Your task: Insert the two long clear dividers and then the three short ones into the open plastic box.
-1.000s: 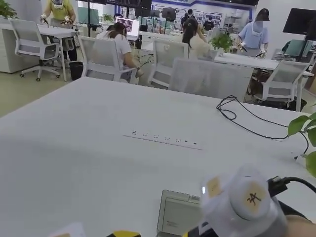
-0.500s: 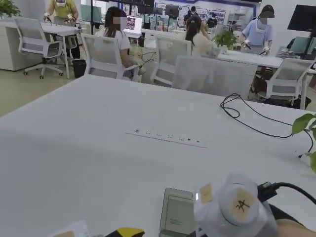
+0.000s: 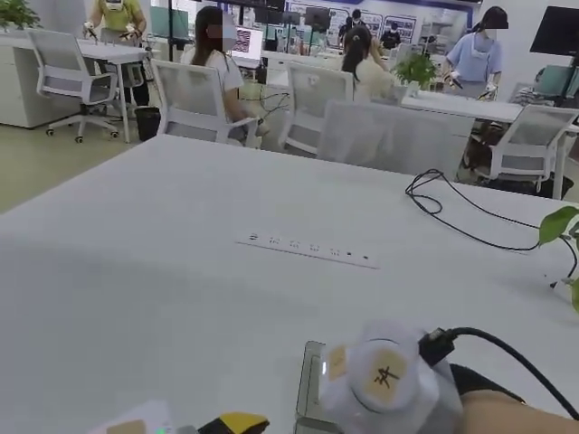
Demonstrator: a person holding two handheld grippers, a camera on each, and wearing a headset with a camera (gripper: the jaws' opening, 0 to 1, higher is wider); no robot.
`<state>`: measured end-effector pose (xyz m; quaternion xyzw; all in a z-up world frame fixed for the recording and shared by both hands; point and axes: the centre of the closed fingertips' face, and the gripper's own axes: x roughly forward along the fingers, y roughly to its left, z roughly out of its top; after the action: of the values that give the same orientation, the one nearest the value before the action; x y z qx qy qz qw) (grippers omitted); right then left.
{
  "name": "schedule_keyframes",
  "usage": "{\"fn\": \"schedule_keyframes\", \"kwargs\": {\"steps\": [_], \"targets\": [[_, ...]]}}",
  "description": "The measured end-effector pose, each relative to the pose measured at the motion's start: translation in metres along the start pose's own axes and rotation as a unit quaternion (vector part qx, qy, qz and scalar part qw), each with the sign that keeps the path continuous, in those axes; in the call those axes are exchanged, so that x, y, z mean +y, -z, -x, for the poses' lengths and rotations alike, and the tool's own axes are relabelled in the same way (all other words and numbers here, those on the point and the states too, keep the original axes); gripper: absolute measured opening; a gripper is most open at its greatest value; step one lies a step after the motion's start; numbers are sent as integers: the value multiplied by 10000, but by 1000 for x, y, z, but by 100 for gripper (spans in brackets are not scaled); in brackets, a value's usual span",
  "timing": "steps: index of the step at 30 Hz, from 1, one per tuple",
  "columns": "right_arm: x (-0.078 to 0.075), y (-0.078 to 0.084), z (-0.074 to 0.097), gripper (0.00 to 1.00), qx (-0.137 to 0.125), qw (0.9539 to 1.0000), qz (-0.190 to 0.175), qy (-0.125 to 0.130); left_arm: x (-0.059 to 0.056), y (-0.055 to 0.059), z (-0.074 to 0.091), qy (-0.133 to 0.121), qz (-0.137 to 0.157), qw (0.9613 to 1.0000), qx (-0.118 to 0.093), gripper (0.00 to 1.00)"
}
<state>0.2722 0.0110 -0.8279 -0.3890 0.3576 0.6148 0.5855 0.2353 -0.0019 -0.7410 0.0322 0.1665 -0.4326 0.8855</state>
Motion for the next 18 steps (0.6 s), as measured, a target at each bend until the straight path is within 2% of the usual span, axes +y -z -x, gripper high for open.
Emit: {"fn": "schedule_keyframes", "kwargs": {"steps": [8,18], "targets": [[0,1,2,2,93,9999,-68,-15,1,1,0,-22,-11,10000,18,87],[0,3,3,3,-10,9999,-136,23,0,1,0,-35,-30,10000,40,88]]}}
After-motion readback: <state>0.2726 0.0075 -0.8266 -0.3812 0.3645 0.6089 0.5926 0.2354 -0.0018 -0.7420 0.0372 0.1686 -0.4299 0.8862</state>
